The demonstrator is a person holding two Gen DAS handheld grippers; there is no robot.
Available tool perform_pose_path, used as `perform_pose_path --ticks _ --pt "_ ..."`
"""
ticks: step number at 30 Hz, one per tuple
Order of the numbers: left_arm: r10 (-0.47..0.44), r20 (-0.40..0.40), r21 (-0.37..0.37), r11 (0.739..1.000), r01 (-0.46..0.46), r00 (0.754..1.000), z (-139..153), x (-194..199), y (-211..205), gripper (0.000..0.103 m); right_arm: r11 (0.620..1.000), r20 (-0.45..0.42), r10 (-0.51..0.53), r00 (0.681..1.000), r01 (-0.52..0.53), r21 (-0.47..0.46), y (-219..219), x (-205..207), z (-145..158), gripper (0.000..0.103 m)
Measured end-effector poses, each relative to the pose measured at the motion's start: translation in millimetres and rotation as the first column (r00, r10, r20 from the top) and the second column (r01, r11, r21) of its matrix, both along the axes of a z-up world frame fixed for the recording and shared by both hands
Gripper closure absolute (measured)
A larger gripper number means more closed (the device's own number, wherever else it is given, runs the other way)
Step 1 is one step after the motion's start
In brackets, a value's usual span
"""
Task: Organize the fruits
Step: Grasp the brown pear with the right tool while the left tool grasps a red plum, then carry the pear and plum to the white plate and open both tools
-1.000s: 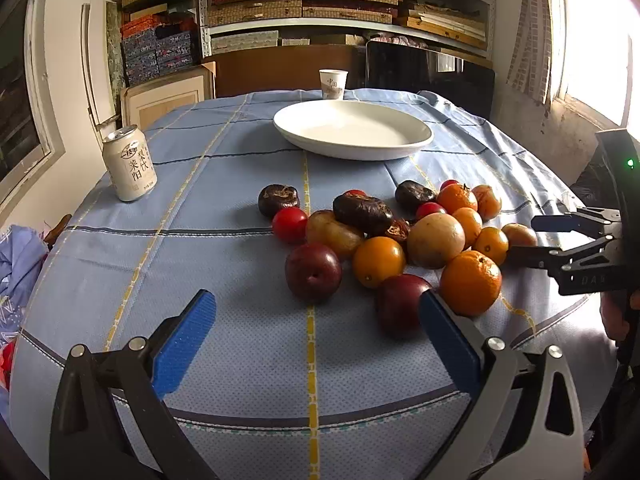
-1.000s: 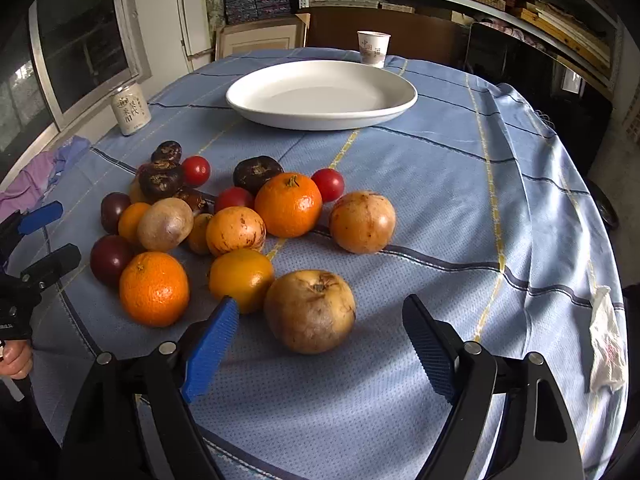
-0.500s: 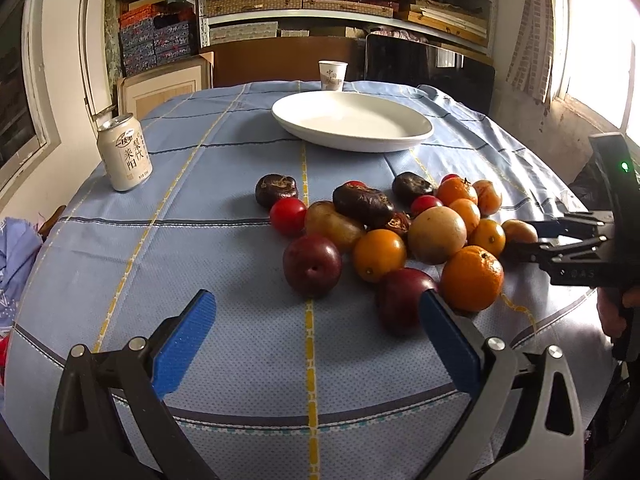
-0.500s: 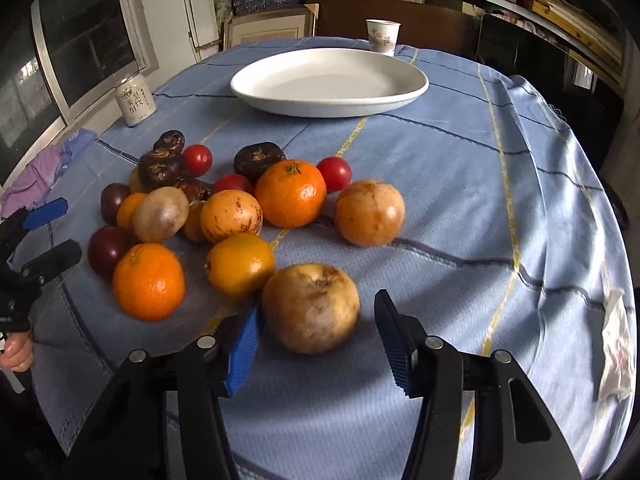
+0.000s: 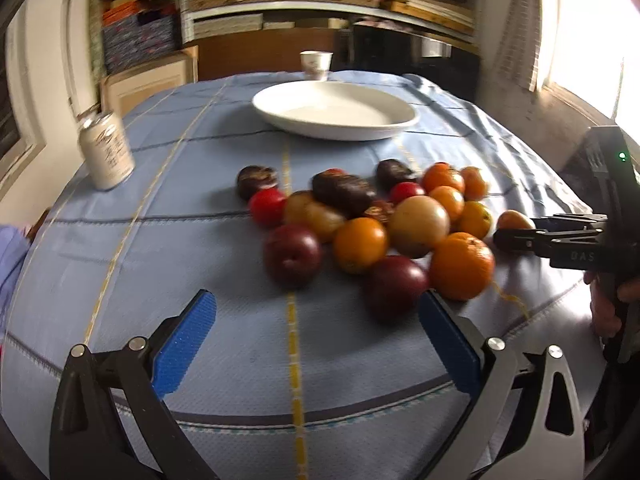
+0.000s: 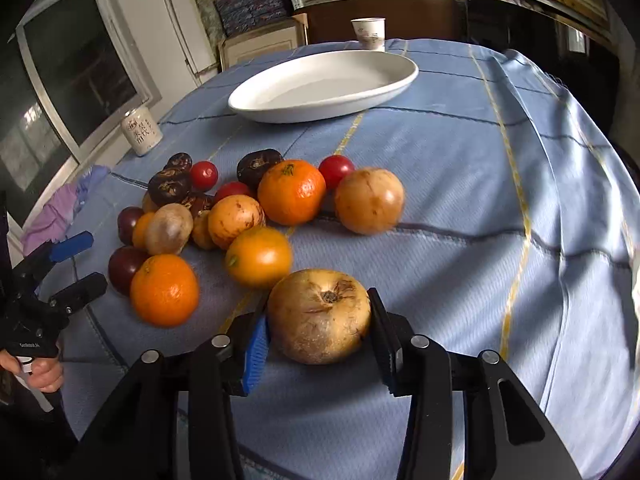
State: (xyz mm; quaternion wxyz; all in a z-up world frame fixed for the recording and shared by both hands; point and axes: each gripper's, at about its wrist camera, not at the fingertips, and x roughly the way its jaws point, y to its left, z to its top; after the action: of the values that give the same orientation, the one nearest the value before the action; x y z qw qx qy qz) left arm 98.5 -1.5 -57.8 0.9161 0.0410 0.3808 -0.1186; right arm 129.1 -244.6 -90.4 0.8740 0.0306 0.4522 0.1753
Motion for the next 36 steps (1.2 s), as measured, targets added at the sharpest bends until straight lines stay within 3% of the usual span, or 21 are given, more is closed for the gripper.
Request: perform_pose_path --ticks 2,4,6,10,18,19,21,26,31,34,36 --pt "-0.011 0.01 -0.001 1.0 0.011 1.0 1.6 -0.2 -5.1 0.005 1.0 0.027 -0.003 1.0 0.004 -0.018 0.8 -8.2 0.0 0.057" --pt "-0.032 0.002 -0.038 0.999 0.032 0.999 3.4 2.1 -10.2 0.016 1.0 0.045 -0.012 0.999 0.013 -0.027 1.1 -12.5 1.3 0.057" --pt "-0.052 -0.027 -0.056 0.997 0.05 0.998 1.1 6.9 -15.9 0.036 1.0 0.04 -0.016 0.999 0.017 -0.017 -0.1 -11.5 0.6 0.057" --pt "-0.075 -0.041 -0.057 0.996 0.072 0.996 -0.6 10.7 -26.2 0.044 1.0 0.033 -0.028 0.999 0.028 0.015 -4.9 -10.3 0.4 0.057" --pt "-0.098 -0.083 -0.025 0.995 0.097 0.992 -5.9 16.2 -40.3 0.045 0.998 0.03 -0.032 0.999 0.031 0.047 -10.0 -9.7 -0.9 0.057" --pt "-0.095 -0.089 -0.026 0.995 0.093 0.992 -6.2 17.4 -40.8 0.047 0.998 0.028 -0.031 0.999 0.03 0.052 -10.5 -9.2 -0.9 0.057" --pt "-0.106 -0.132 -0.033 0.994 0.103 0.985 -11.9 22.8 -43.9 0.063 0.998 0.028 -0.031 0.999 0.029 0.055 -10.9 -8.8 -1.0 0.057" --pt "-0.112 -0.116 -0.003 0.994 0.112 0.987 -11.7 19.9 -49.8 0.064 0.998 0.029 -0.03 0.999 0.029 0.056 -12.1 -10.0 -1.1 0.057" --pt "-0.136 -0.122 -0.069 0.989 0.128 0.983 0.0 17.6 -39.0 0.065 0.997 0.013 -0.054 0.998 0.053 0.058 -13.1 -12.5 3.6 0.057" --pt "-0.196 -0.091 -0.121 0.975 0.185 0.976 36.4 31.8 -27.6 0.065 0.988 -0.006 -0.01 1.0 0.011 0.156 -16.2 -11.9 26.4 0.057" --pt "-0.21 -0.056 -0.122 0.972 0.202 0.976 59.7 48.8 -25.5 0.065 0.979 0.025 0.015 1.0 -0.02 0.202 -14.9 -1.1 57.7 0.057"
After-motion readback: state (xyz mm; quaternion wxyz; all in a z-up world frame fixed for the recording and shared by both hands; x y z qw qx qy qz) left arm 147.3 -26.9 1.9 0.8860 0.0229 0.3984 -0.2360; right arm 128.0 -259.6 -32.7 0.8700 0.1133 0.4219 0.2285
